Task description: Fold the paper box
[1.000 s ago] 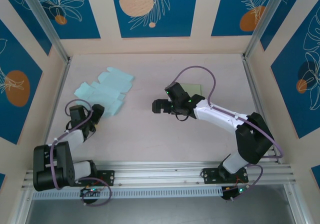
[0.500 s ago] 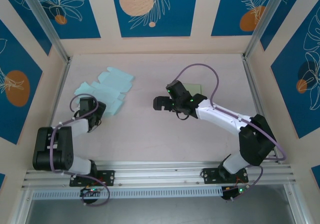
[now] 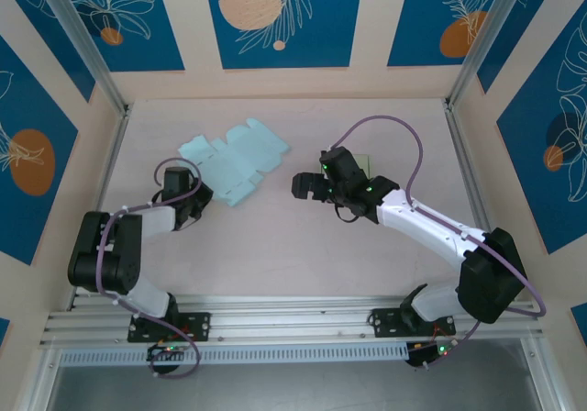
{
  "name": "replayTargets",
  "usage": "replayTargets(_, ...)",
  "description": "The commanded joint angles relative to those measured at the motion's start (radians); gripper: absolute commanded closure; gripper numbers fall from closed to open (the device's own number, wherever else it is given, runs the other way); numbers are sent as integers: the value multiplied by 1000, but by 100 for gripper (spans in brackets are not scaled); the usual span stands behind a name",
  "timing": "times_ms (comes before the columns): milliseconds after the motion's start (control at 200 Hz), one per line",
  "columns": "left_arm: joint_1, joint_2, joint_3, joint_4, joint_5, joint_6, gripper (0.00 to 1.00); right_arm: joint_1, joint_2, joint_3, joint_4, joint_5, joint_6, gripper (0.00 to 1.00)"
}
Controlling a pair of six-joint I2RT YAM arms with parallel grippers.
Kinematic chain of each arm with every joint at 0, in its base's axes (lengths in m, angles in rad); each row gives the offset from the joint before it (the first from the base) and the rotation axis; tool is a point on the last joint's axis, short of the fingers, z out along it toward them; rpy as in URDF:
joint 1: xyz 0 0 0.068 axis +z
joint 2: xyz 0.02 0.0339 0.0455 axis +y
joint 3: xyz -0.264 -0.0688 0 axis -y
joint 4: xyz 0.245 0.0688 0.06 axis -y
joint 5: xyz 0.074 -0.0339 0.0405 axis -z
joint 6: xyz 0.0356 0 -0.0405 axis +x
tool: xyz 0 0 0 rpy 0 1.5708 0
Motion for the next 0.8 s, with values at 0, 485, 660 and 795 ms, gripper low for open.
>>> replayTargets(0, 0, -84, 23, -138, 64, 236, 100, -17, -23, -18, 9, -19, -31, 0)
replayTargets(485, 75, -353, 289, -537, 164, 1024, 100, -98, -49, 41, -70, -163, -203, 1)
replayTargets(660, 75, -319, 531, -797, 290, 1207, 100, -127, -47, 99, -79, -239, -266, 0)
replayTargets(795, 73, -309, 717, -992, 399, 1286, 100, -130, -54, 178, -132, -256, -335, 0)
